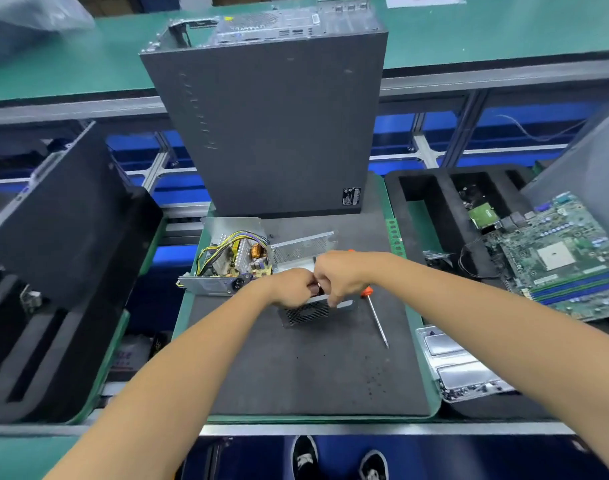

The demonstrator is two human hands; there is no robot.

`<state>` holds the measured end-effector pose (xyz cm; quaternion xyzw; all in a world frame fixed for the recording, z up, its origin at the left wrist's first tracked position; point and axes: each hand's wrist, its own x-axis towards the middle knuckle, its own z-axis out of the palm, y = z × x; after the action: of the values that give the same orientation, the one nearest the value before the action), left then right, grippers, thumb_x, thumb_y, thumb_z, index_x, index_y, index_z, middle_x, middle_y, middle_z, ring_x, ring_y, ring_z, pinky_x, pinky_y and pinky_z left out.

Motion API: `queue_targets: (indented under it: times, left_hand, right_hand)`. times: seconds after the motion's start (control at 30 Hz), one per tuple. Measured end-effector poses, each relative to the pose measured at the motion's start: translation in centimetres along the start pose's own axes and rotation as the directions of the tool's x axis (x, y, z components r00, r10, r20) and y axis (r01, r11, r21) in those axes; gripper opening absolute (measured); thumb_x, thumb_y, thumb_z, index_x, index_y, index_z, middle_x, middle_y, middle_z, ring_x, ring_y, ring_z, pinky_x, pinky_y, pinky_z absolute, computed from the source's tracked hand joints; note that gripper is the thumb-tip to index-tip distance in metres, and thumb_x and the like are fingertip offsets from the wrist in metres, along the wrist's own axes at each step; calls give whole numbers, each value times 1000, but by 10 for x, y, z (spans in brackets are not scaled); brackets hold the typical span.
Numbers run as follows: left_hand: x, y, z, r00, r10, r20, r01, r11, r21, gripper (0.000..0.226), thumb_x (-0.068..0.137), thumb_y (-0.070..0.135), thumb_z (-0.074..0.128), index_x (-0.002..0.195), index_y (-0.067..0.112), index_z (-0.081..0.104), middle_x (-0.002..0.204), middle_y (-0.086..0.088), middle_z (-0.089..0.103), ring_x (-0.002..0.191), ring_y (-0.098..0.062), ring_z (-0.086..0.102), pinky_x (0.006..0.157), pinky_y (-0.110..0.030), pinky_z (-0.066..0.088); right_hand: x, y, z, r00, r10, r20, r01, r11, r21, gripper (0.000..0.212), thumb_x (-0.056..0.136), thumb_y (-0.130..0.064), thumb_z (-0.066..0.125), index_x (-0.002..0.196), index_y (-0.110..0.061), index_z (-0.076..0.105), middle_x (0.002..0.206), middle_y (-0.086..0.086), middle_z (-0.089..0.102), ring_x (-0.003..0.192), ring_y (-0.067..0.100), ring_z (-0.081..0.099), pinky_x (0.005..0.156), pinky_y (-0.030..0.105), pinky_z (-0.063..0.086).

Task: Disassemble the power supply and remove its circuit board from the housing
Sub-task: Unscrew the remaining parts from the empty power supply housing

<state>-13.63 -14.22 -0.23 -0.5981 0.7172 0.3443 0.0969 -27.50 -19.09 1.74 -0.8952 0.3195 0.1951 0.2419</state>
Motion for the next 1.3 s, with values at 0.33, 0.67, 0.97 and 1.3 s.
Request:
queue_targets:
  times: [0.33, 0.67, 0.97, 1.3]
  left_hand:
    - [-6, -2, 9, 997, -35, -71, 29, 995, -90, 23, 95, 10, 40, 108, 1, 57, 115, -18, 61, 94, -28, 52, 76, -30, 38]
    - [-7, -2, 13, 993, -34, -112, 22, 994, -108, 23, 88, 2, 39, 104, -3, 55, 109, -22, 60, 98, -33, 54, 85, -42, 44]
    - [-13, -14, 1, 999, -47, 4, 47, 992, -118, 32, 100, 31, 40, 74, 16, 47, 78, -2, 48, 73, -18, 42, 62, -29, 31]
    - [-7, -14, 10, 991, 36, -131, -58, 984, -169, 22, 100, 19, 42, 84, 7, 52, 92, -6, 47, 81, -19, 43, 69, -28, 32]
  right_hand:
    - [-5, -8, 10, 987, -97, -131, 71, 979, -189, 29, 70, -19, 69, 54, -19, 45, 49, -6, 43, 48, 12, 39, 45, 25, 28]
    - [-6, -4, 8, 988, -118, -100, 96, 973, -208, 25, 73, -15, 69, 59, -19, 49, 54, -9, 45, 48, 7, 39, 46, 26, 28]
    - [-6, -3, 1, 1000, 8, 2, -8, 988, -153, 28, 79, -29, 74, 68, -18, 51, 63, -4, 50, 53, 10, 42, 46, 26, 30]
    - [-7, -2, 15, 999, -17, -44, 4, 959, -282, 43, 80, -21, 70, 54, -13, 37, 52, 4, 37, 53, 23, 38, 51, 29, 32]
